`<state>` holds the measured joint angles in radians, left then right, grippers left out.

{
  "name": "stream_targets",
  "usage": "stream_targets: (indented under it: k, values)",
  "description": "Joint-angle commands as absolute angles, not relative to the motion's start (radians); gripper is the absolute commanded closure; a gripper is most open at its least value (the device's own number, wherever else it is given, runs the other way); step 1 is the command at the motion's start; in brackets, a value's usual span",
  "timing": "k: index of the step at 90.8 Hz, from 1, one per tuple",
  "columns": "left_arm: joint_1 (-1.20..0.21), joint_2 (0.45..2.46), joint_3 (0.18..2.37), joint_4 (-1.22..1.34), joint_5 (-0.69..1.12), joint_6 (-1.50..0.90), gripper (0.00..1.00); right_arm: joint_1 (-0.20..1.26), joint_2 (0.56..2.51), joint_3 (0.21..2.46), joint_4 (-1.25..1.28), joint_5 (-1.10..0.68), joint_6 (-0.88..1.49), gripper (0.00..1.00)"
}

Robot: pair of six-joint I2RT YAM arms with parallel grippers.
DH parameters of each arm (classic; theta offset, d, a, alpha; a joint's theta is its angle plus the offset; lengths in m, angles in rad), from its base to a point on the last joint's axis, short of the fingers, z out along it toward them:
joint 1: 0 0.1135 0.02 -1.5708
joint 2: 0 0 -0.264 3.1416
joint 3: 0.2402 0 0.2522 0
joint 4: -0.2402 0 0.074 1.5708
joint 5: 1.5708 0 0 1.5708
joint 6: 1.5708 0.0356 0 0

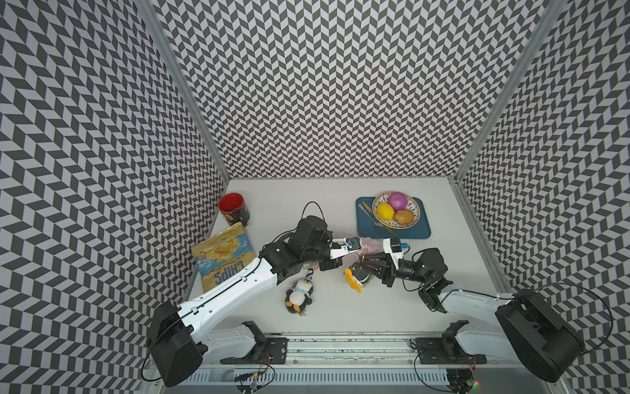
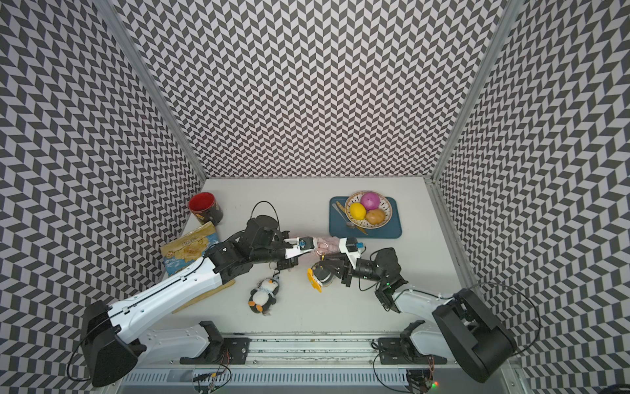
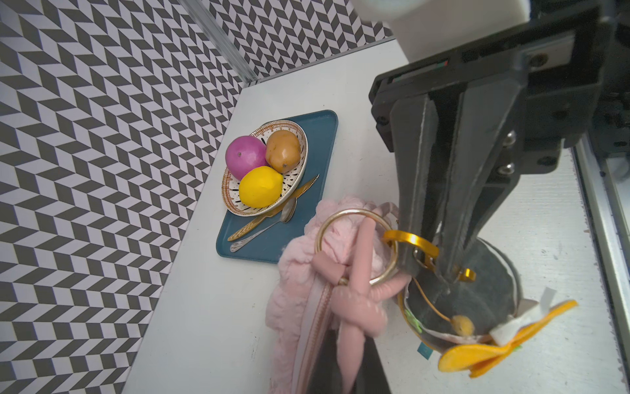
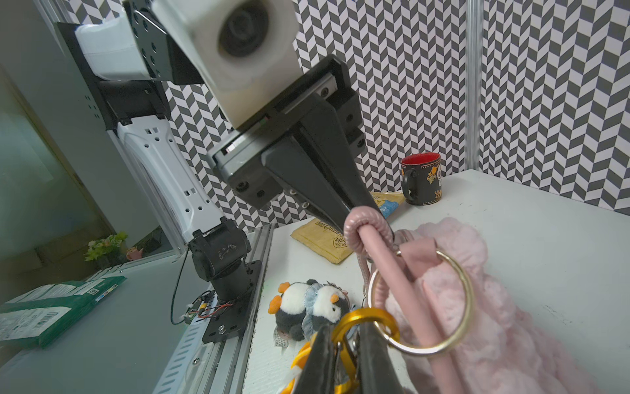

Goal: Remove the decoration from the bag
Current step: Remove the decoration item from the bag.

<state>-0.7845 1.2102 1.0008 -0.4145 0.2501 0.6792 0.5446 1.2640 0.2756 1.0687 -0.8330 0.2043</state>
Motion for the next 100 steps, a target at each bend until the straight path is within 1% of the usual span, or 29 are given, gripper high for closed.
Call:
stream_targets:
  k: [1, 30, 57, 68, 100]
  values:
    - [-0.783, 1.221, 1.039, -0.416, 0.232, 0.679, 1.0, 0.54, 1.237, 0.269, 1.093, -0.818, 0.19, 0.86]
    - [-0.794, 1.232, 1.028, -0.453, 0.235, 0.696, 1.0, 0.539, 1.201, 0.276, 1.055, -0.796, 0.167, 0.85]
    - [-0.827, 1.279, 1.104, -0.494, 0.302, 0.666, 1.0, 0.54, 1.255, 0.299, 1.049, -0.82, 0.166, 0.85]
    - [-0.834, 1.319, 1.133, -0.538, 0.275, 0.669, 1.0, 0.541, 1.245, 0.315, 0.988, -0.803, 0.14, 0.85]
    - [-0.836, 1.344, 1.139, -0.557, 0.186, 0.669, 1.0, 0.536, 1.215, 0.28, 1.065, -0.8, 0.186, 0.86]
